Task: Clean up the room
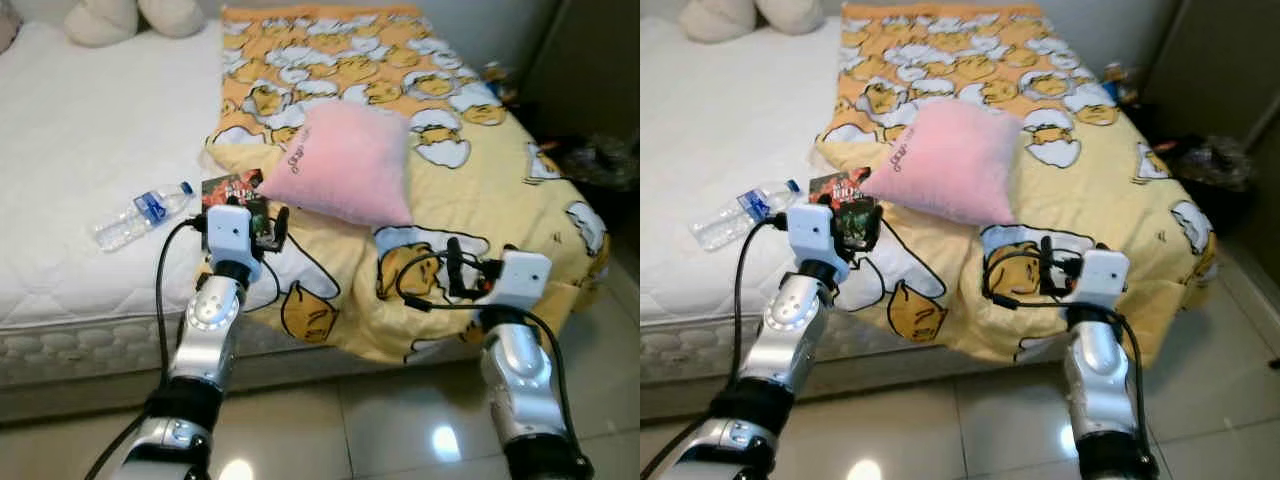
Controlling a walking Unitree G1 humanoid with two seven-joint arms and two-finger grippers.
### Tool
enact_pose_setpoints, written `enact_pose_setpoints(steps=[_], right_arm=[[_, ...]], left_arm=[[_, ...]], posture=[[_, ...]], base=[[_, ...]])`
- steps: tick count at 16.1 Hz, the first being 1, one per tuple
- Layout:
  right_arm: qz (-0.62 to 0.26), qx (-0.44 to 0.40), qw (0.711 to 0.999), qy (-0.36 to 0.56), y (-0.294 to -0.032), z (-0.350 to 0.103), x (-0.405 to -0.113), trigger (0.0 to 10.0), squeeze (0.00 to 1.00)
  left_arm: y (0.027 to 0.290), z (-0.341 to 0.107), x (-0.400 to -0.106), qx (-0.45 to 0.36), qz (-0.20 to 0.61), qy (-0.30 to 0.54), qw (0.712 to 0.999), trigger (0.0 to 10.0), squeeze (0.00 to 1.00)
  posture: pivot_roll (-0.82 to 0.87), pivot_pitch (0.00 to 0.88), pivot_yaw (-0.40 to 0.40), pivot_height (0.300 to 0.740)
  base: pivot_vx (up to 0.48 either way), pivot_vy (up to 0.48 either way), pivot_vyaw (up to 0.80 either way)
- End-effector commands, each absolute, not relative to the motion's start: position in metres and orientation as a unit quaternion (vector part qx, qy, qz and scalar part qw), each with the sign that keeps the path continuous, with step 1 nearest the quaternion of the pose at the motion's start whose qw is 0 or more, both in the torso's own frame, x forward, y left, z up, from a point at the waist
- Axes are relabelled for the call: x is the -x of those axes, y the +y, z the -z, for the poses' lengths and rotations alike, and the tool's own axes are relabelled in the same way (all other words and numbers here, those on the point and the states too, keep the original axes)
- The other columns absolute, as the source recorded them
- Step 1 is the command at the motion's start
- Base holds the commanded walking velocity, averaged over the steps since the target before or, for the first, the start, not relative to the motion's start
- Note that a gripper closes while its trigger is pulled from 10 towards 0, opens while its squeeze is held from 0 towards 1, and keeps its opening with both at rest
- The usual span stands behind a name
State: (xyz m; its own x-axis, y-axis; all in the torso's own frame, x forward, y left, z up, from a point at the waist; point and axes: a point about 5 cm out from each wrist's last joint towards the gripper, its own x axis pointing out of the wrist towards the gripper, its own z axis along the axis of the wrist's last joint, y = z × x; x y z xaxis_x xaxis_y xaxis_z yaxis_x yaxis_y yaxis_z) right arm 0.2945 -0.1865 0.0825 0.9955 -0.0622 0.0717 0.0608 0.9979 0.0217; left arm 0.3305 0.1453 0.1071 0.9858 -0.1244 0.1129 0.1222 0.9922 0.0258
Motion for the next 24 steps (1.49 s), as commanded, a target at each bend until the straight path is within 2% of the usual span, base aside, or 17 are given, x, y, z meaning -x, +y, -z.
enact_pose_setpoints(steps=[1, 6, 11, 14, 17, 20, 23, 24], right_arm=[[0.046, -0.004, 0.998, -0.03, -0.198, -0.081, -0.292, 10.0, 0.14], [0.048, 0.006, 0.998, -0.038, -0.199, -0.087, -0.294, 10.0, 0.14], [0.067, -0.01, 0.994, -0.086, -0.207, -0.134, -0.319, 10.0, 0.11], [0.05, -0.085, 0.992, -0.076, -0.21, -0.153, -0.34, 10.0, 0.09], [-0.023, -0.165, 0.985, -0.049, -0.19, -0.172, -0.366, 10.0, 0.06], [-0.032, -0.223, 0.974, -0.015, -0.183, -0.163, -0.376, 10.0, 0.04], [-0.01, -0.295, 0.954, 0.053, -0.179, -0.133, -0.379, 10.0, 0.0], [-0.011, -0.298, 0.953, 0.05, -0.179, -0.132, -0.378, 10.0, 0.03]], left_arm=[[0.135, -0.114, -0.334, -0.007, 0.077, -0.07, 0.995, 10.0, 0.0], [0.132, -0.121, -0.335, -0.005, 0.08, -0.086, 0.993, 10.0, 0.0], [0.124, -0.158, -0.358, 0.002, 0.096, -0.117, 0.988, 10.0, 0.0], [0.136, -0.168, -0.38, 0.045, 0.04, -0.066, 0.996, 10.0, 0.0], [0.156, -0.183, -0.403, 0.045, 0.008, -0.003, 0.999, 10.0, 0.0], [0.164, -0.183, -0.408, 0.047, 0.003, 0.035, 0.998, 10.0, 0.0], [0.165, -0.172, -0.409, 0.084, 0.019, 0.088, 0.992, 10.0, 0.0], [0.163, -0.174, -0.41, 0.086, 0.029, 0.084, 0.992, 10.0, 1.0]], posture=[[-0.1, 0.0, 0.016, 0.74], [-0.1, 0.0, 0.017, 0.74], [-0.1, 0.0, 0.022, 0.74], [-0.12, 0.0, 0.034, 0.74], [-0.1, 0.0, 0.033, 0.74], [-0.08, 0.0, 0.025, 0.74], [-0.05, 0.0, 0.03, 0.74], [-0.05, 0.0, 0.031, 0.74]], base=[[0.48, 0.0, 0.0], [0.48, 0.0, 0.0], [0.48, 0.0, 0.0], [0.32, 0.0, 0.0], [0.0, 0.0, 0.0], [0.0, 0.0, 0.0], [0.0, 0.0, 0.0], [0.0, 0.0, 0.0]])
